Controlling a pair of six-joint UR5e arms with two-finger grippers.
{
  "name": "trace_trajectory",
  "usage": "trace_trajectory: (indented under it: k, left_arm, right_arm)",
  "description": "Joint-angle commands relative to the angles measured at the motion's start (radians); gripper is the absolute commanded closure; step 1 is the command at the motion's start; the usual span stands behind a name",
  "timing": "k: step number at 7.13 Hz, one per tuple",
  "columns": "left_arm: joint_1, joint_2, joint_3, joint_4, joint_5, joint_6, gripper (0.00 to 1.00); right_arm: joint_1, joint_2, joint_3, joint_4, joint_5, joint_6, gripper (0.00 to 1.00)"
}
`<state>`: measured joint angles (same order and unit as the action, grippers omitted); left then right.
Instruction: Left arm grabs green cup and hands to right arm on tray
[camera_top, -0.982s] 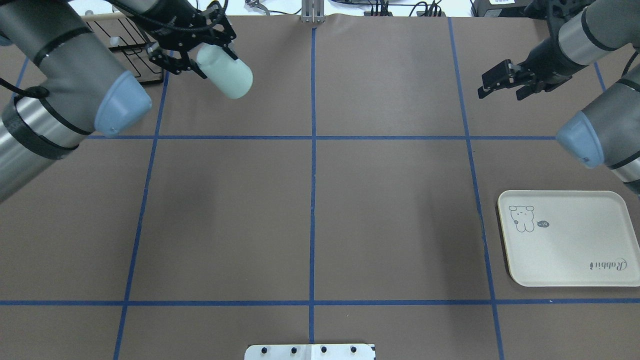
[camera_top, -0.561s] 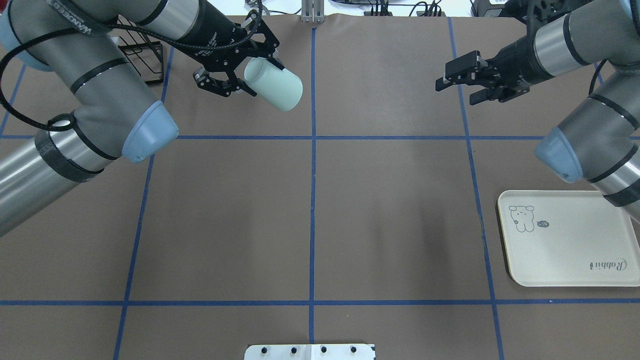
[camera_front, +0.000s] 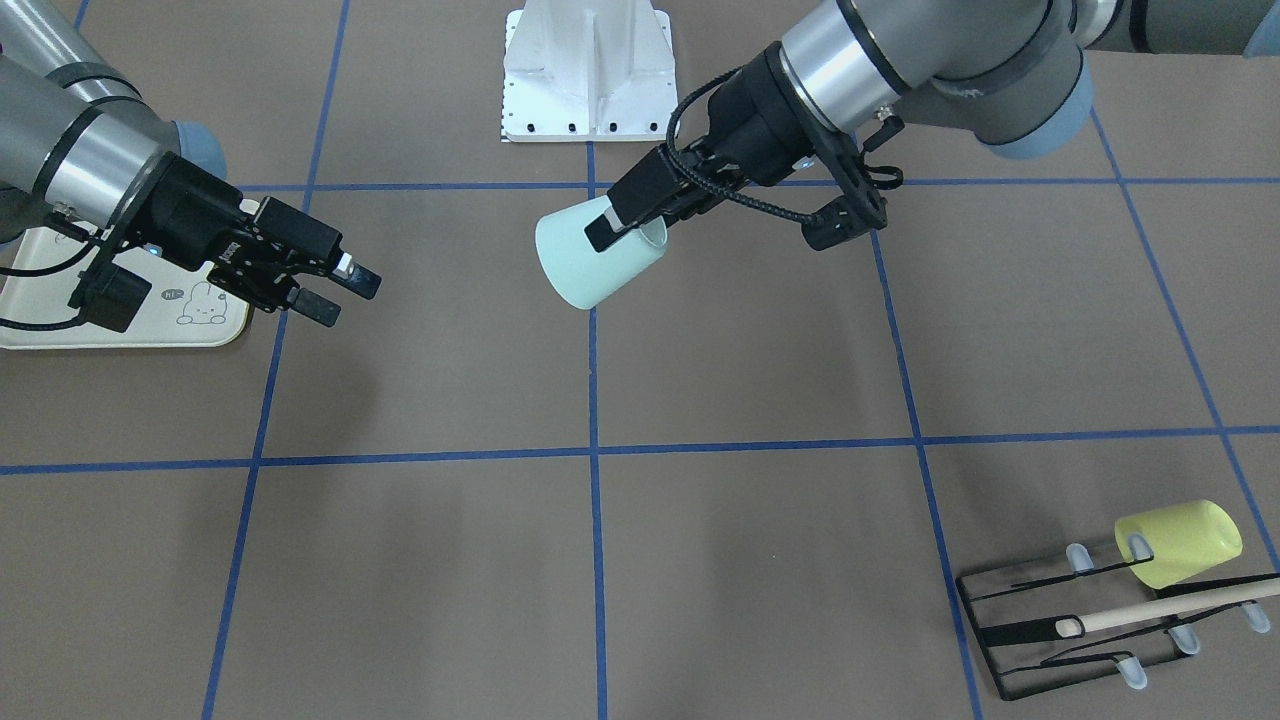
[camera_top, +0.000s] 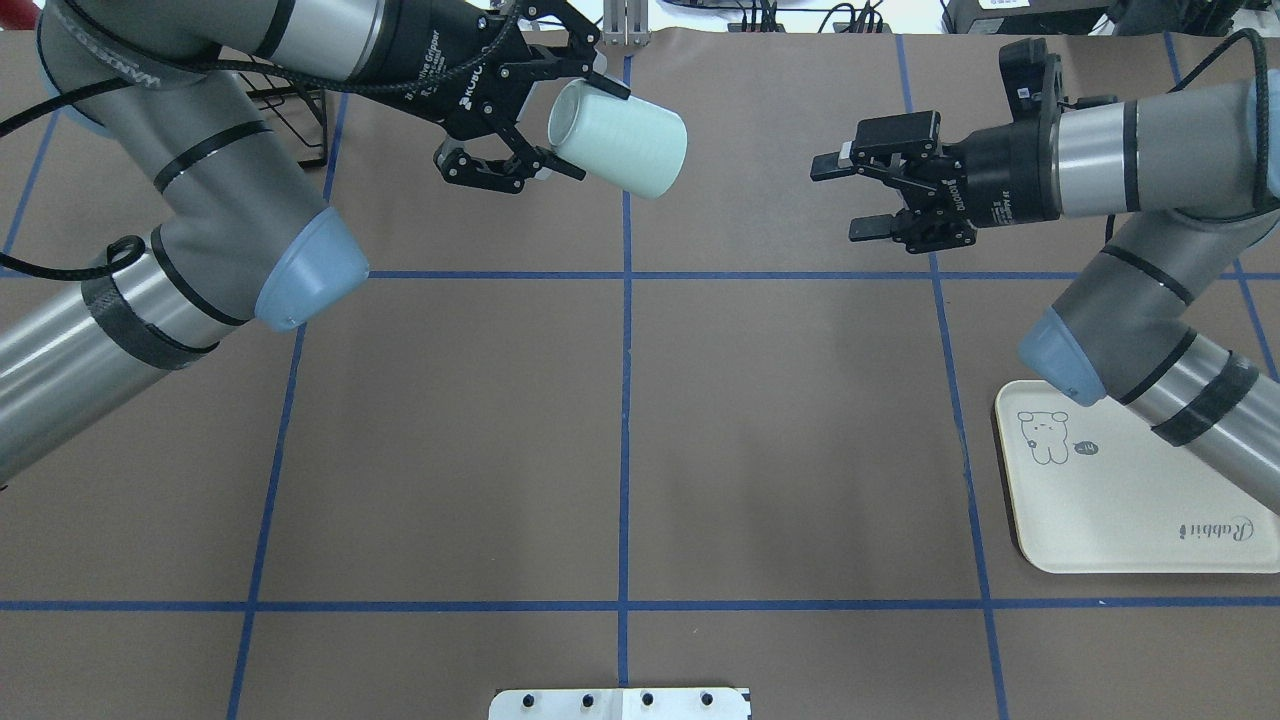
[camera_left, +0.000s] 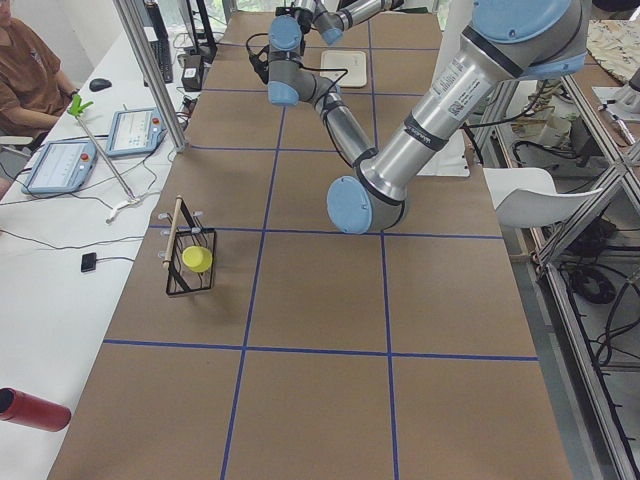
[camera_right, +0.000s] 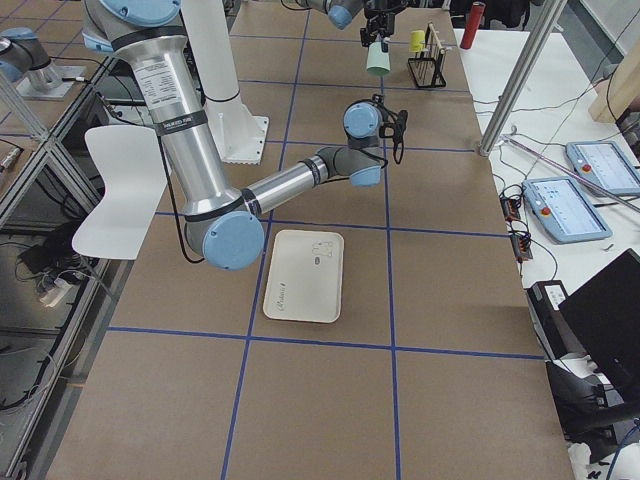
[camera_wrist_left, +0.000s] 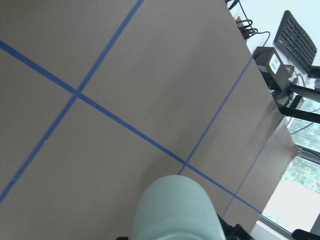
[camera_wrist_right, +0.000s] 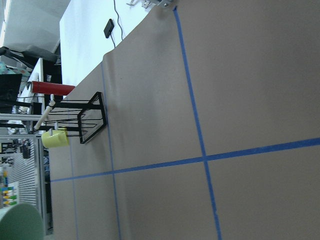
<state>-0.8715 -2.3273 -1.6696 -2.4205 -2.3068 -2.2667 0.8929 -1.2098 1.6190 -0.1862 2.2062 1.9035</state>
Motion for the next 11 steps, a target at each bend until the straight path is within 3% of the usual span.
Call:
trace_trajectory:
  k: [1, 2, 5, 7, 9, 11]
  left_arm:
    - [0.034, 0.003, -0.015, -0.163, 0.000, -0.191, 1.00]
    - [0.035, 0.003, -0.033, -0.231, 0.000, -0.305, 1.00]
    - [0.054, 0.055, -0.077, -0.288, 0.004, -0.347, 1.00]
    - [0.058, 0.063, -0.084, -0.296, 0.024, -0.356, 1.00]
    - [0.110, 0.069, -0.072, -0.424, 0.130, -0.463, 1.00]
    - [0.123, 0.078, -0.067, -0.501, 0.158, -0.552, 1.00]
  right_arm:
    - [-0.130, -0.010, -0.004, 0.280, -0.193, 0.212, 0.01]
    - [-0.169, -0.008, -0.001, 0.318, -0.251, 0.250, 0.02]
    - [-0.186, -0.001, -0.002, 0.488, -0.335, 0.411, 0.02]
    - [-0.206, 0.004, -0.005, 0.581, -0.333, 0.405, 0.02]
    - [-0.233, 0.010, -0.005, 0.611, -0.321, 0.326, 0.02]
    - [-0.246, 0.010, -0.005, 0.611, -0.321, 0.282, 0.02]
